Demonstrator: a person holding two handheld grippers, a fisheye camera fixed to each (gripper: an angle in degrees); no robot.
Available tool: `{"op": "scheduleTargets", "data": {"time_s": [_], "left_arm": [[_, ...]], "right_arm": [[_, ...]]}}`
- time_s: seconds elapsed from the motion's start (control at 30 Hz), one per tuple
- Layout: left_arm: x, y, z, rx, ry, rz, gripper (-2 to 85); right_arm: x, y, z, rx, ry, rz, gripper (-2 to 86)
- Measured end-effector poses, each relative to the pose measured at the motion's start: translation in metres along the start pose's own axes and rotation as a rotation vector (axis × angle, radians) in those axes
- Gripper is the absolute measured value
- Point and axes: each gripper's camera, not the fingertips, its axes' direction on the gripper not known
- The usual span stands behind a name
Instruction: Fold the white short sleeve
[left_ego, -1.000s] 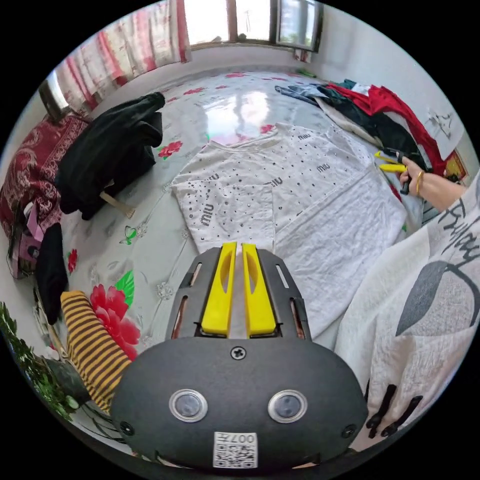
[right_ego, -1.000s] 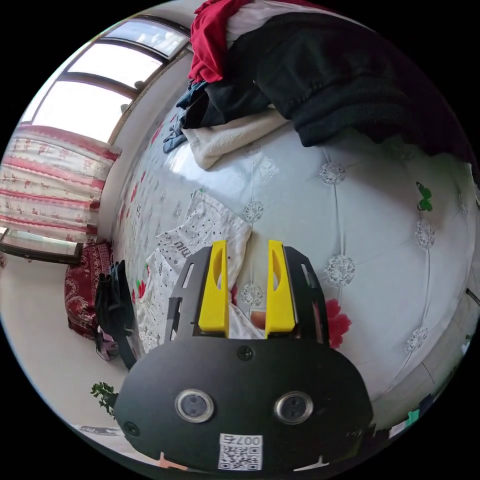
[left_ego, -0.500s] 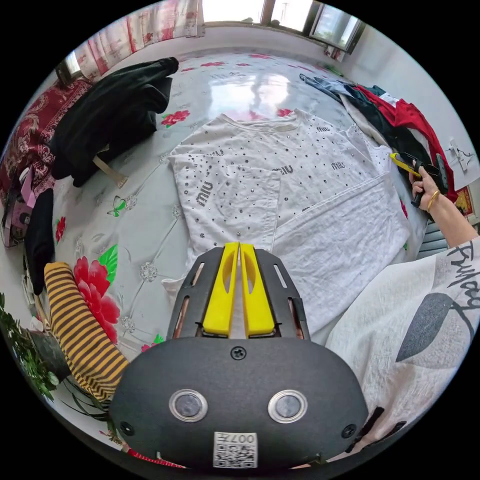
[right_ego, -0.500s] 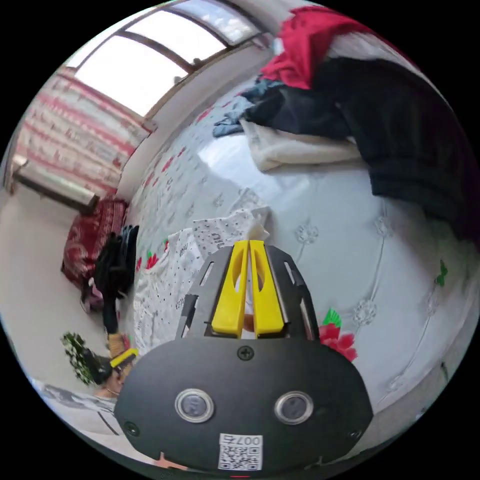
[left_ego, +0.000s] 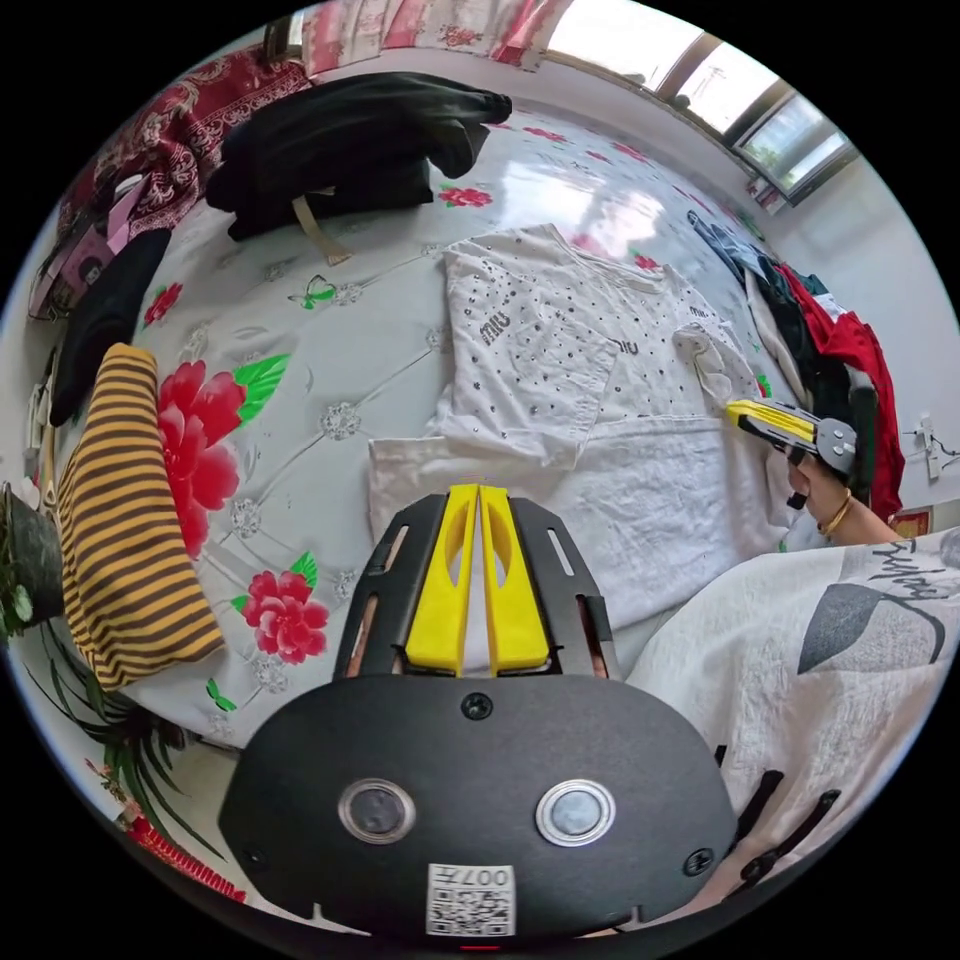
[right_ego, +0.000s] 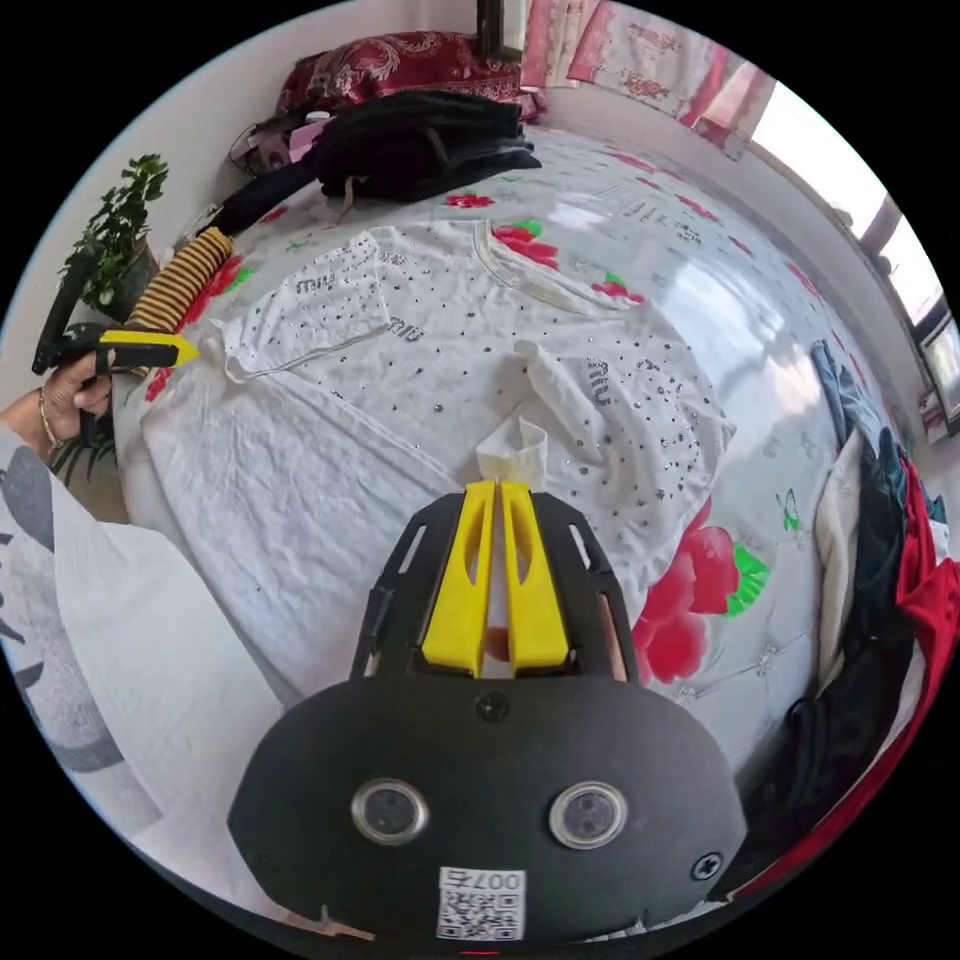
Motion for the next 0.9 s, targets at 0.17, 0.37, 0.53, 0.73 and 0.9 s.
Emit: {"op": "scheduleTargets", "data": {"time_s": [0.17,0.37,0.53,0.73,0.9], "left_arm": [[-0.03,0.018,-0.011,0.002,-0.02,-0.056,-1.0],[-0.054,0.029,-0.014,0.0,-0.03,-0.084,-1.0],[-0.048,0.017,0.0,-0.019,0.007,-0.041,-0.9],[-0.03,0.017,0.033,-0.137,-0.083,0.061,-0.9],[-0.026,0.02,0.023,-0.101,-0.076,0.058,-0.9]], "right_arm": [[0.028,0.025,-0.039,0.057,-0.051,0.159,3.5],[0.066,0.092,-0.049,0.002,-0.05,0.378,4.9],[0.069,0.097,-0.023,-0.138,-0.112,0.37,3.2],[0.087,0.146,-0.006,-0.343,0.07,0.45,0.3],[0.108,0.161,-0.033,-0.215,0.051,0.55,1.1]]}}
